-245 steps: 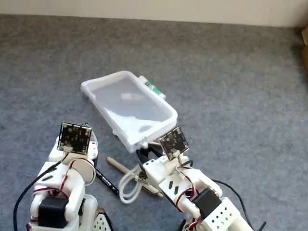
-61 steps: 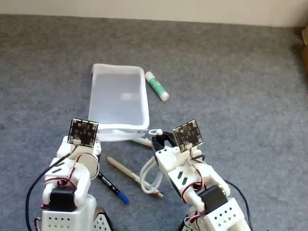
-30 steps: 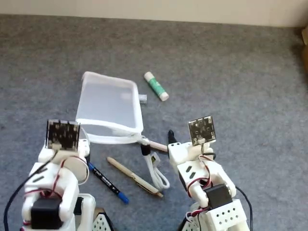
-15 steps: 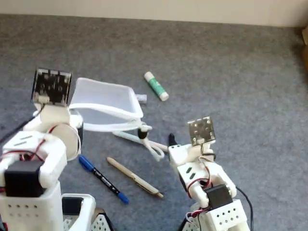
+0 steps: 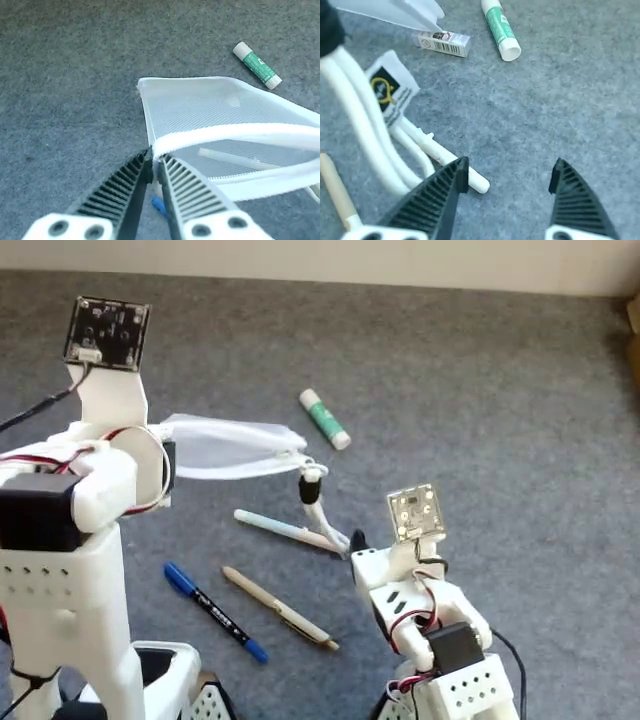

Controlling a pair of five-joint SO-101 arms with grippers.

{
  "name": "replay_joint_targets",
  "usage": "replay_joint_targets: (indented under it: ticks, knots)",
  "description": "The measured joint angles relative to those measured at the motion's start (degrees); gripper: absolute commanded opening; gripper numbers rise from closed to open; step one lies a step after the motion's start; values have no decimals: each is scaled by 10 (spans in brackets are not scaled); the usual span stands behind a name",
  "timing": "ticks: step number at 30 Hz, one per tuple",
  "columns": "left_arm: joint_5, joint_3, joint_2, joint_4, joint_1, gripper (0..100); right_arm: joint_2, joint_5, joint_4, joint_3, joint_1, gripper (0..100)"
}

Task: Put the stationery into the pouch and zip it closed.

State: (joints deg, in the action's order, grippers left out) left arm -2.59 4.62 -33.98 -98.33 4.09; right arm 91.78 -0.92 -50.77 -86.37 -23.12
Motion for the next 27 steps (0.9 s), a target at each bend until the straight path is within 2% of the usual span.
replay_joint_targets:
  ticks: [7, 13, 27]
  knots:
    - [-4, 20, 5, -2, 4, 7, 0, 5, -45, 35, 0, 245]
    - [-4, 20, 7, -2, 43, 7, 1, 20, -67, 69, 0, 245]
    - [-4, -6, 7, -2, 52, 7, -295, 11, -169, 324, -8, 245]
